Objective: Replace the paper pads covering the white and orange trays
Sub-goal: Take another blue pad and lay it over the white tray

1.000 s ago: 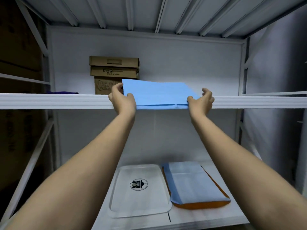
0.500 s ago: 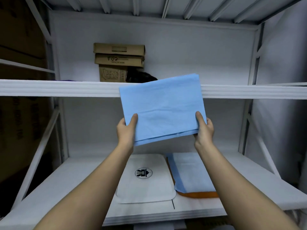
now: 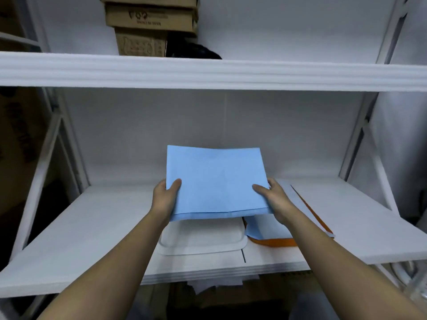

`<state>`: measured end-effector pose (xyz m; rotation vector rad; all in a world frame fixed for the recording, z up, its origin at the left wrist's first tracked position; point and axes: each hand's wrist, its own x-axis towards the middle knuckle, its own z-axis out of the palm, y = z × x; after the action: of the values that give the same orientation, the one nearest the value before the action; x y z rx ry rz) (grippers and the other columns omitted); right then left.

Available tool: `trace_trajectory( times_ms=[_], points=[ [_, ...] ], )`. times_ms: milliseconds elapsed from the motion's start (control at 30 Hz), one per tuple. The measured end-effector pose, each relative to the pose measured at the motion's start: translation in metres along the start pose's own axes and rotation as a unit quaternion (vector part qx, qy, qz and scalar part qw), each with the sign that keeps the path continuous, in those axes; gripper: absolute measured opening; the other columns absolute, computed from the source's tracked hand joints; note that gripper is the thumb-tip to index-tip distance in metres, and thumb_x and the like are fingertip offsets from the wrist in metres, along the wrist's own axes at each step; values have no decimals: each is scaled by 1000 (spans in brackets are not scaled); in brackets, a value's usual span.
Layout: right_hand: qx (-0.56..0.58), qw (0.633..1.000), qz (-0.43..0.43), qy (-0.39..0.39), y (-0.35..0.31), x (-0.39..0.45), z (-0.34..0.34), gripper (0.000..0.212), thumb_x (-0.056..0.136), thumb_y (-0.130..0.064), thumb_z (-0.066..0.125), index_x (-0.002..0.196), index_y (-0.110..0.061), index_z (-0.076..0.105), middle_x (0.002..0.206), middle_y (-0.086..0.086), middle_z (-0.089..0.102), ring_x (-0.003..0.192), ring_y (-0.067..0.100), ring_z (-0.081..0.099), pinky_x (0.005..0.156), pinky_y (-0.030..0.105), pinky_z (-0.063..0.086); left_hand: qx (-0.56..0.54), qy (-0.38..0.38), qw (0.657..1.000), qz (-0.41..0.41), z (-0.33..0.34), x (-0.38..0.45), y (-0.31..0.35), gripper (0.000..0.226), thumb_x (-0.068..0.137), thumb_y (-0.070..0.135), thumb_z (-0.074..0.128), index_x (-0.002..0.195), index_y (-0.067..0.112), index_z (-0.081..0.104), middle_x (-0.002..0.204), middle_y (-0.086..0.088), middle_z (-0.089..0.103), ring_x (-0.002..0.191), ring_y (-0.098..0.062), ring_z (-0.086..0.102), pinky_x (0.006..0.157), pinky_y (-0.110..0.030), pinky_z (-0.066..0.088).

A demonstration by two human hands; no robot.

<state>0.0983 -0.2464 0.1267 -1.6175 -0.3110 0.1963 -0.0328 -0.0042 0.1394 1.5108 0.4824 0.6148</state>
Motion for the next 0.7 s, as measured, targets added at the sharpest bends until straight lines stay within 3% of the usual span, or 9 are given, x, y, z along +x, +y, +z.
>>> trace_trajectory(
  times_ms=[100, 233, 300, 500, 600, 700],
  points=[
    [-11, 998, 63, -8, 24, 22, 1, 41, 88, -19, 64, 127, -18, 51, 118, 2, 62, 100, 20, 61, 78, 33, 51, 52, 7, 997, -52, 4, 20, -21, 21, 96, 21, 46, 111, 9, 56, 104, -7, 65, 86, -24, 62, 75, -33, 49],
    [-38, 995, 90, 28, 39, 45, -8, 37, 88, -15, 62, 124, -14, 54, 115, 4, 60, 96, 22, 58, 65, 27, 45, 97, -25, 987, -124, 21, 43, -40, 20, 95, 6, 38, 105, 5, 55, 98, -12, 61, 77, -25, 56, 64, -29, 45],
    [-63, 993, 89, 48, 46, 55, -17, 37, 88, -12, 61, 124, -11, 53, 114, 5, 57, 97, 22, 55, 69, 29, 44, 105, -56, 979, -168, 33, 48, -45, 25, 93, 1, 34, 106, 8, 55, 96, -11, 61, 76, -24, 56, 66, -30, 46],
    [-120, 981, 80, 129, 74, 76, -69, 40, 86, -9, 63, 124, -6, 54, 120, 12, 57, 100, 27, 54, 83, 35, 45, 102, -109, 973, -178, 89, 61, -71, 54, 92, -2, 41, 141, 21, 33, 106, -11, 56, 86, -26, 56, 61, -30, 50],
    [-123, 975, 87, 165, 87, 84, -101, 38, 86, -9, 64, 122, -7, 55, 116, 13, 58, 97, 29, 55, 84, 37, 46, 111, -141, 971, -157, 130, 69, -86, 50, 90, -6, 41, 131, 23, 43, 83, -9, 52, 69, -20, 50, 62, -30, 48],
    [-130, 969, 88, 192, 100, 94, -131, 37, 85, -9, 64, 122, -7, 56, 118, 13, 59, 97, 27, 54, 87, 38, 45, 133, -170, 967, -134, 169, 75, -97, 37, 89, -7, 43, 112, 18, 58, 97, -13, 56, 77, -23, 53, 62, -30, 49]
  ],
)
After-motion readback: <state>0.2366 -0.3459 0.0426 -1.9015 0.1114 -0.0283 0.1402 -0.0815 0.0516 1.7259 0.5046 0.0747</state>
